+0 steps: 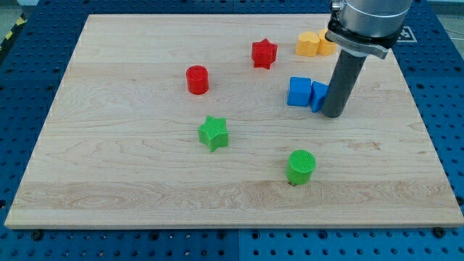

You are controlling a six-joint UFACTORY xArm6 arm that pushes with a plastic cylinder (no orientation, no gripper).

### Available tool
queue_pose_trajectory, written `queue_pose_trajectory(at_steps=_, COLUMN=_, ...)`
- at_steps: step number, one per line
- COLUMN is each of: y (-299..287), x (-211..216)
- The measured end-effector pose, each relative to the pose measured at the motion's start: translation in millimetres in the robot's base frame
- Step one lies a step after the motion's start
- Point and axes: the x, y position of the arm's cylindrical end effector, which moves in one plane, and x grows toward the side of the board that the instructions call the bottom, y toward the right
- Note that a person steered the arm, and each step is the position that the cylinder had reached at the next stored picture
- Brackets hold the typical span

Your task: Place the arm below to the red star

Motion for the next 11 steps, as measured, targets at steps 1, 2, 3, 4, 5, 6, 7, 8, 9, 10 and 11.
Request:
queue_pose_trajectory(at_steps=1, y=-6.1, x=22.2)
queue_pose_trajectory(at_steps=2, y=-32.9, x=39.1)
queue_pose_trajectory(at_steps=3, y=-71.3, x=26.5)
queue_pose_trajectory(at_steps=4, y=-96.5, x=-0.5)
queue_pose_trajectory(at_steps=5, y=-118.0, x=-19.4)
queue_pose_trajectory(at_steps=6, y=-136.5, x=-36.5)
queue_pose_trajectory(at_steps=7, y=-138.3, x=-58.2)
queue_pose_trajectory(at_steps=8, y=-136.9, x=-79.1)
queue_pose_trajectory(at_steps=9, y=-121.6, x=-80.0)
queue_pose_trajectory(at_steps=10, y=-105.1, x=-80.0)
queue_pose_trajectory(at_steps=11, y=-73.7, x=-80.0)
